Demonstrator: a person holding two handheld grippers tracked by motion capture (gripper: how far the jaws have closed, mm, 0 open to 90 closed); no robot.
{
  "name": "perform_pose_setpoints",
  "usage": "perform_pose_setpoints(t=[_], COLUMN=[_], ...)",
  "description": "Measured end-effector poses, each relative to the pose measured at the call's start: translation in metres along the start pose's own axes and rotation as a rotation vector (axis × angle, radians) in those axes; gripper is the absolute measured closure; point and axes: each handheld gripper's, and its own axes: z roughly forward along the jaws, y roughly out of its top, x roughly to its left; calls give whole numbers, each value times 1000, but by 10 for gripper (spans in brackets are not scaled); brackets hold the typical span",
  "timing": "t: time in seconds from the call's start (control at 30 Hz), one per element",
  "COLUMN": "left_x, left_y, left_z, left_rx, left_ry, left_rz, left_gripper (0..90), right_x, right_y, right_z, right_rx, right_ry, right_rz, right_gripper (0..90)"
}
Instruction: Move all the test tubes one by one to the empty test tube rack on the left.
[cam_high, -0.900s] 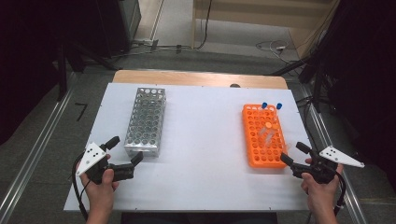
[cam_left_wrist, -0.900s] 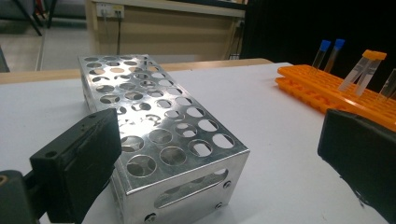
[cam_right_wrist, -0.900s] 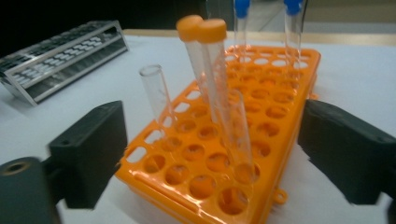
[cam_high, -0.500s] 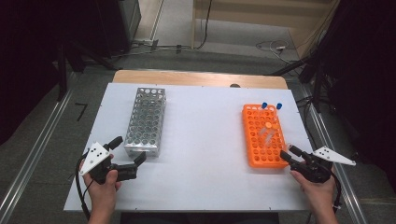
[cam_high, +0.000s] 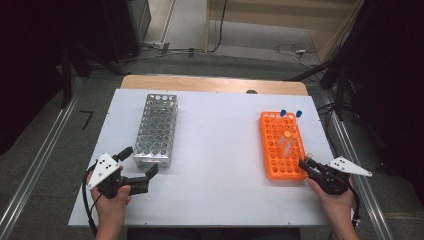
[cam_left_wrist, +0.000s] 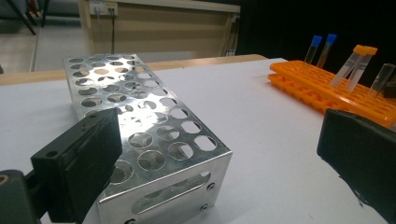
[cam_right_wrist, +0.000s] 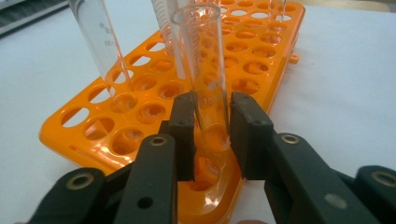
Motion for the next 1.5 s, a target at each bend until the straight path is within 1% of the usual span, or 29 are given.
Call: perform_pose_setpoints(t=[0.03,0.13,0.23,0.27,0.47,0.53,0.57,0.63,0.67,0.73,0.87,1.03,1.07,1.1,1.13,1.17,1.2,1.23,1.27,1.3,1.33,1.37,1.4,1.43,1.5], left_x=[-1,-3,-4,-5,-7,-8,-8,-10,-11,-12,-16,-21,-23,-26,-26,-28,-30,-32,-34,-36,-39,-43,-43,-46,-52], left_y=[0,0,1,1,2,2,2,3,3,4,5,7,7,8,8,8,9,9,9,10,10,11,11,11,12], left_z=[1,2,2,1,2,3,3,4,4,4,5,7,7,9,9,10,11,12,13,14,15,17,17,18,21], left_rx=[3,11,11,10,11,14,14,14,15,16,18,23,27,30,30,31,31,34,35,39,43,47,47,50,55], left_ry=[0,-4,-5,1,-7,-8,-11,-17,-19,-26,-39,-54,-58,-64,-64,-66,-70,-76,-79,-83,-86,-98,-98,-98,-107], left_rz=[4,11,11,7,11,15,15,17,19,22,30,34,34,43,43,46,44,47,46,47,43,33,33,33,31], left_gripper=[0,1,8,18,18,18,18,18,18,18,19,24,24,24,27,34,36,36,45,52,52,80,103,120,151], right_x=[1,0,0,0,4,4,6,8,11,16,29,46,49,53,53,60,64,64,72,76,76,83,83,90,98], right_y=[0,0,2,3,13,16,19,20,23,25,29,35,36,37,37,38,39,39,39,39,39,39,39,39,39], right_z=[0,0,-2,-4,-17,-23,-29,-31,-36,-39,-44,-44,-43,-43,-43,-40,-38,-38,-35,-33,-33,-28,-28,-24,-19], right_rx=[-2,-2,-16,-24,-63,-75,-79,-83,-88,-86,-92,-93,-97,-96,-96,-94,-93,-93,-86,-82,-82,-76,-76,-71,-59], right_ry=[-14,-22,-21,-17,-38,-35,-32,-29,-19,-5,27,68,82,91,91,114,121,121,142,152,152,178,178,203,220], right_rz=[-19,-17,-15,-14,-5,9,16,13,18,20,-1,-34,-42,-45,-45,-58,-67,-67,-81,-83,-83,-89,-89,-101,-109], right_gripper=[733,740,741,741,741,741,742,742,742,742,742,742,742,742,742,742,742,742,742,742,742,741,741,741,741])
